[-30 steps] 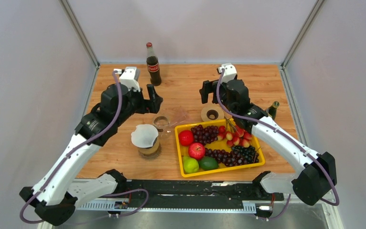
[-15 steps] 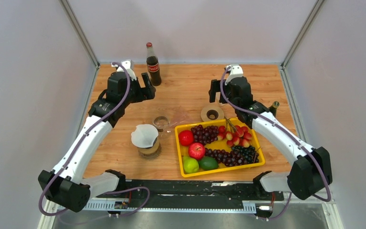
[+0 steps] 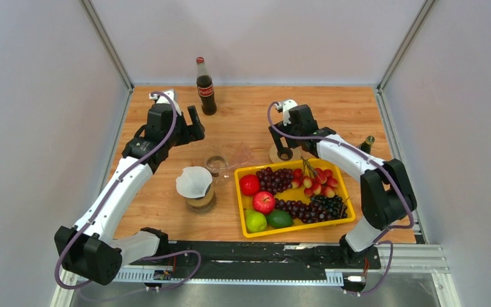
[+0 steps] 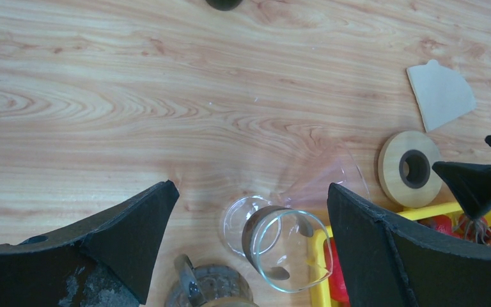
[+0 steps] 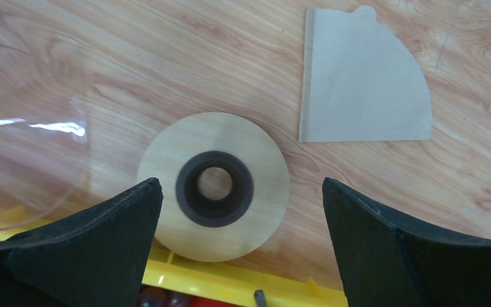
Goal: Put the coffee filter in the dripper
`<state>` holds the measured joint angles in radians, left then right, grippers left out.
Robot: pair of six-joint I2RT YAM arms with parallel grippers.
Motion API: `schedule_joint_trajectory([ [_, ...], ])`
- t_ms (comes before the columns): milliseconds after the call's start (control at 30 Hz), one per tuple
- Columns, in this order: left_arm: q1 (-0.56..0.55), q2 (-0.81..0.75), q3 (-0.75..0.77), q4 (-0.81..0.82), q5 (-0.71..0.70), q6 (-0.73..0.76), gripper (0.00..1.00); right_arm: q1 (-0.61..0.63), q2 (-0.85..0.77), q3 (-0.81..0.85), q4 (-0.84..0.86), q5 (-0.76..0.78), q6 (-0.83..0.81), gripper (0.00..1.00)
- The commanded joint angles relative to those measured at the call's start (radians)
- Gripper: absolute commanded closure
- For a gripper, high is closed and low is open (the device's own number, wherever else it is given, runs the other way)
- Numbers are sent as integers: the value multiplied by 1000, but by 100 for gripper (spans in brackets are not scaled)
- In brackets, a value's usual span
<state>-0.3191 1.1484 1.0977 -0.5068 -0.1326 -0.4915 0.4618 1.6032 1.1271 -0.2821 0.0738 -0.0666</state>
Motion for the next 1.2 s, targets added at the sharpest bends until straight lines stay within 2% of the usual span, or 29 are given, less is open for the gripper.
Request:
schedule_joint_trajectory([
  [0, 3, 0, 8, 13, 16, -12, 0, -9, 74, 68, -16, 70, -171, 2],
  [200, 3, 18, 4, 6, 11, -10, 0, -66, 193, 135, -61, 2, -81, 10],
  [300, 3, 20, 4, 1, 5, -7, 0, -70, 227, 143, -78, 0, -64, 11],
  [467, 4, 20, 5, -1, -1, -7, 0, -84, 264, 145, -96, 24, -29, 18],
  [867, 3, 14, 2, -2, 4, -6, 0, -92, 277, 107, -110, -57, 5, 21],
  [1000, 3, 6, -2, 1, 11, -7, 0, -91, 299, 109, -111, -139, 36, 23],
  [1067, 4, 4, -3, 2, 15, -9, 0, -92, 315, 113, -110, -146, 51, 25],
  [1167, 4, 2, -5, 2, 16, -10, 0, -91, 331, 124, -116, -140, 61, 34],
])
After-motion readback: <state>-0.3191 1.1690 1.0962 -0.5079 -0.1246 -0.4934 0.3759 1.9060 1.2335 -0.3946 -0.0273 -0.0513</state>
